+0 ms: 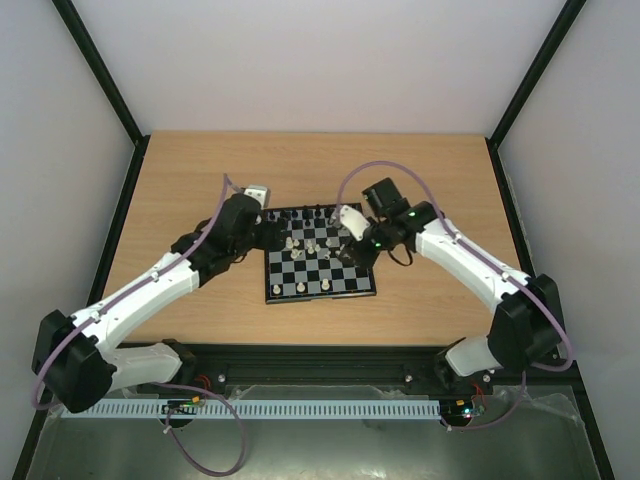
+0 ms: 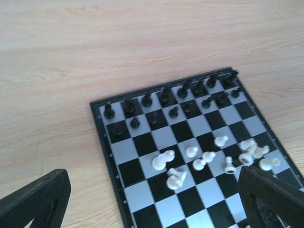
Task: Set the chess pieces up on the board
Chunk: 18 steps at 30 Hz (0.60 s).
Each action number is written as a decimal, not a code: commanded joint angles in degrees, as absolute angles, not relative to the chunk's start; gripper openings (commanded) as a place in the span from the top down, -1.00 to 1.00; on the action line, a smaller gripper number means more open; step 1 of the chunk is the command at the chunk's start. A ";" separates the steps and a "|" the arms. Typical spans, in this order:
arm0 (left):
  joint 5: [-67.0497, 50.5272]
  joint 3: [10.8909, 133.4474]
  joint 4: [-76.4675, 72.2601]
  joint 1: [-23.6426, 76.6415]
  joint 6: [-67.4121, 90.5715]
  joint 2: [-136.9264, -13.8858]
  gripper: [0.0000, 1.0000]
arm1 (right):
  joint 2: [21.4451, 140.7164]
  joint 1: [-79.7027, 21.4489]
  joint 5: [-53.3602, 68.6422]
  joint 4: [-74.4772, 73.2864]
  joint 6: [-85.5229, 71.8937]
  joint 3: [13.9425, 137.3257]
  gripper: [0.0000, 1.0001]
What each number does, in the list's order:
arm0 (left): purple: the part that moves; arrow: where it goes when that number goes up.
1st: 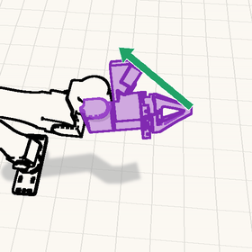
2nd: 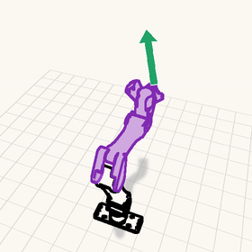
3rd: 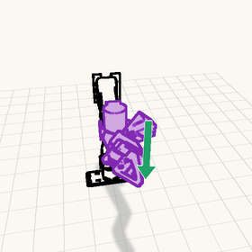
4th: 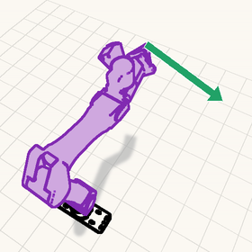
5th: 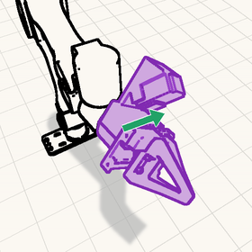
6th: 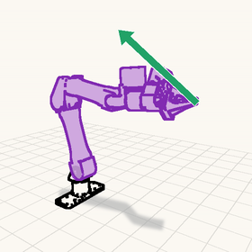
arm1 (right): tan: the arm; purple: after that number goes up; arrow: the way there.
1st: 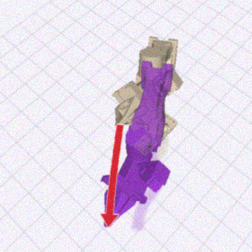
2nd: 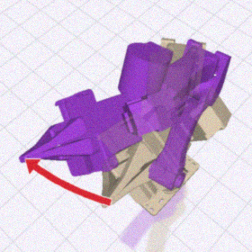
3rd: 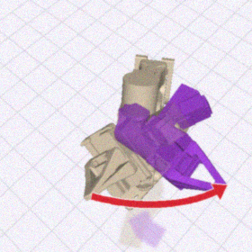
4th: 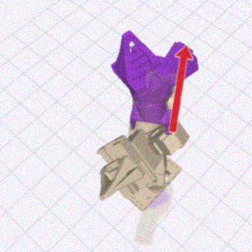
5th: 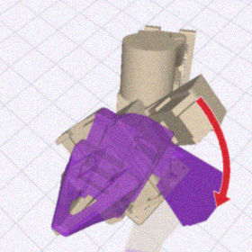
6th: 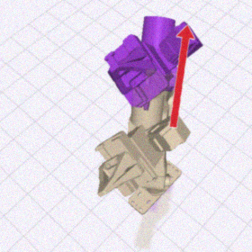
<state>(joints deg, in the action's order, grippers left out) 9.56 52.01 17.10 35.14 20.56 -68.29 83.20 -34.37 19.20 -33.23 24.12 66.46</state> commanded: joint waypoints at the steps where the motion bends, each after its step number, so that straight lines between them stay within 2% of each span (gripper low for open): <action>1: 19.48 57.58 17.59 39.36 19.68 -69.29 -0.98 | 79.29 -28.03 26.17 -32.70 21.09 62.45 0.18; 4: 14.99 66.01 22.69 39.42 13.92 -78.13 -0.98 | 76.80 -23.48 29.61 -28.98 18.35 59.28 0.17; 6: 14.23 69.65 23.01 39.24 16.83 -82.23 -0.98 | 75.09 -20.74 30.46 -25.90 16.27 57.05 0.18; 8: 7.84 69.72 19.86 38.51 17.15 -84.15 -0.97 | 73.59 -18.60 29.61 -22.34 13.95 54.43 0.17; 10: 2.72 69.27 16.81 38.32 16.73 -85.53 -0.87 | 72.50 -17.22 26.14 -19.13 11.49 52.31 0.17; 14: -3.54 71.38 16.42 40.01 14.06 -90.99 -0.21 | 71.61 -14.99 15.52 -15.09 7.79 50.56 0.16; 18: -3.79 78.17 24.38 42.73 14.09 -100.05 0.34 | 71.19 -11.69 17.23 -14.41 6.38 49.18 0.15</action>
